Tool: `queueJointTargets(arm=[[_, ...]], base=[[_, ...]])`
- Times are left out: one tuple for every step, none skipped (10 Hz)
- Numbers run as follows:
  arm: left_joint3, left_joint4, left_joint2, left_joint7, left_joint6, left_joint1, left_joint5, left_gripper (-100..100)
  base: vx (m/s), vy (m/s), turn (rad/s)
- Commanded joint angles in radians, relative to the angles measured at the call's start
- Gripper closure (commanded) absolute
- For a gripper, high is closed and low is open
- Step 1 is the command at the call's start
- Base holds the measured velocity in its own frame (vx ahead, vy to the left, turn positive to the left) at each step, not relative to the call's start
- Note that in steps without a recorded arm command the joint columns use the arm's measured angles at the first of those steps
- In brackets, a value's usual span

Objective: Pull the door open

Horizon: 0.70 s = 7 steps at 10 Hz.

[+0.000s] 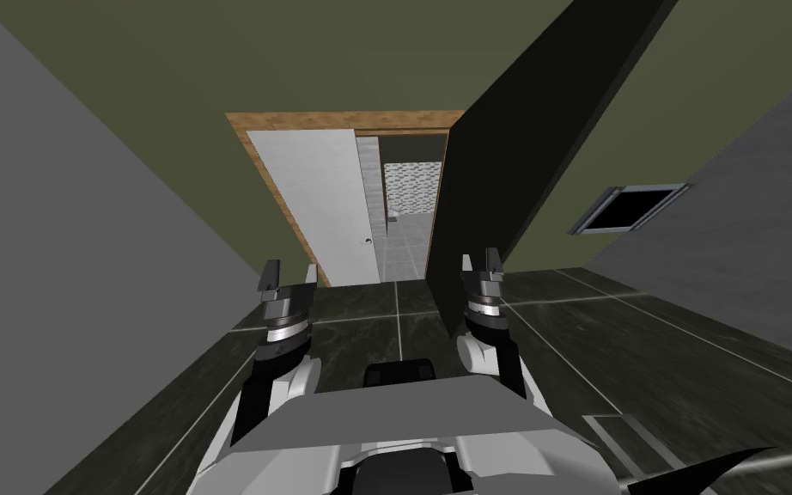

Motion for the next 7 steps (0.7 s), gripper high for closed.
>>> queueJointTargets(arm=[[0.004,0.036,0.007,0.003,-0.006,-0.009,0.002,-100],[0.007,0.054,0.011,0.004,-0.009,-0.014,0.003,-100],[0.009,0.073,0.014,0.006,-0.012,-0.019,0.005,-100],[0.012,0.099,0.018,0.008,-0.016,-0.026,0.006,-100],[0.014,0.112,0.02,0.009,-0.019,-0.03,0.007,-100],[0.015,0.126,0.022,0.01,-0.021,-0.033,0.008,-100],[0.019,0.153,0.027,0.012,-0.026,-0.04,0.01,-100]], base=[[0.091,0.012,-0.036],[0.167,0.024,-0.044],[0.153,0.006,-0.026],[0.147,0.009,-0.024],[0.119,0.005,-0.025],[0.09,-0.002,-0.024],[0.107,-0.001,-0.037]])
